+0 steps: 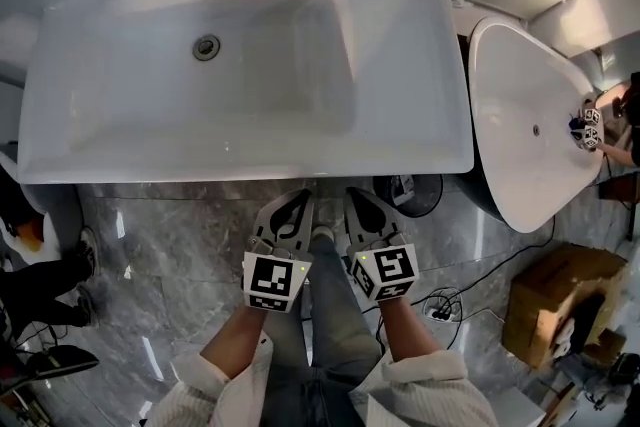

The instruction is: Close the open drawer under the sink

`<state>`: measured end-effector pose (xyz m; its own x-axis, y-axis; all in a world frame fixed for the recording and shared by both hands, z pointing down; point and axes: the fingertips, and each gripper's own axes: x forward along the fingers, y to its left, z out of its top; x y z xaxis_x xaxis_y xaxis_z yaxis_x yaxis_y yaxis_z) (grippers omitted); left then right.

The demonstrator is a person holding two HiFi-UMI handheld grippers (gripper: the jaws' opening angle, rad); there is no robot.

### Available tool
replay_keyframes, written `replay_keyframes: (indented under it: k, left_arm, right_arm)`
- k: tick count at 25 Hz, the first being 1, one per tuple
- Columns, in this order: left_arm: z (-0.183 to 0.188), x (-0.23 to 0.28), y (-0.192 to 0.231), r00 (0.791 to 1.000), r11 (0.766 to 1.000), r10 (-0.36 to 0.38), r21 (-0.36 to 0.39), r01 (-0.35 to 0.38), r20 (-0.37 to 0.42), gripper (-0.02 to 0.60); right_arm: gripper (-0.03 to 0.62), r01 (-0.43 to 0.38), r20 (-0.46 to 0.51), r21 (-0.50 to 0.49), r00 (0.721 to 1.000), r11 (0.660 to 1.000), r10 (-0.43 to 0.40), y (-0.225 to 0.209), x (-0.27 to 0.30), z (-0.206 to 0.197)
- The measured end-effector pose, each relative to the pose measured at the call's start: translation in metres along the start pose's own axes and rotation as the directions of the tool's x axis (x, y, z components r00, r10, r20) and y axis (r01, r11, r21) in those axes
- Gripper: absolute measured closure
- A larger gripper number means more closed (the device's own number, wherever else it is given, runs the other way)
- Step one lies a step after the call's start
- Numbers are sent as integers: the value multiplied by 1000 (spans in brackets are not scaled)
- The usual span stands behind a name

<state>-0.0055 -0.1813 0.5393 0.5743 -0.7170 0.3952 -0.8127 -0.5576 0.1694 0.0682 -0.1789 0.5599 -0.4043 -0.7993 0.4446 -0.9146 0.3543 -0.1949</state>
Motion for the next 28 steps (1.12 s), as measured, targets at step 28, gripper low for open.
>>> replay_keyframes:
  k: [28]
  left_arm:
    - [277,-117,-112,936,990,-112,122,76,333,566]
  right_arm:
    - [585,-166,224,-140,955,976,195,65,-171,271]
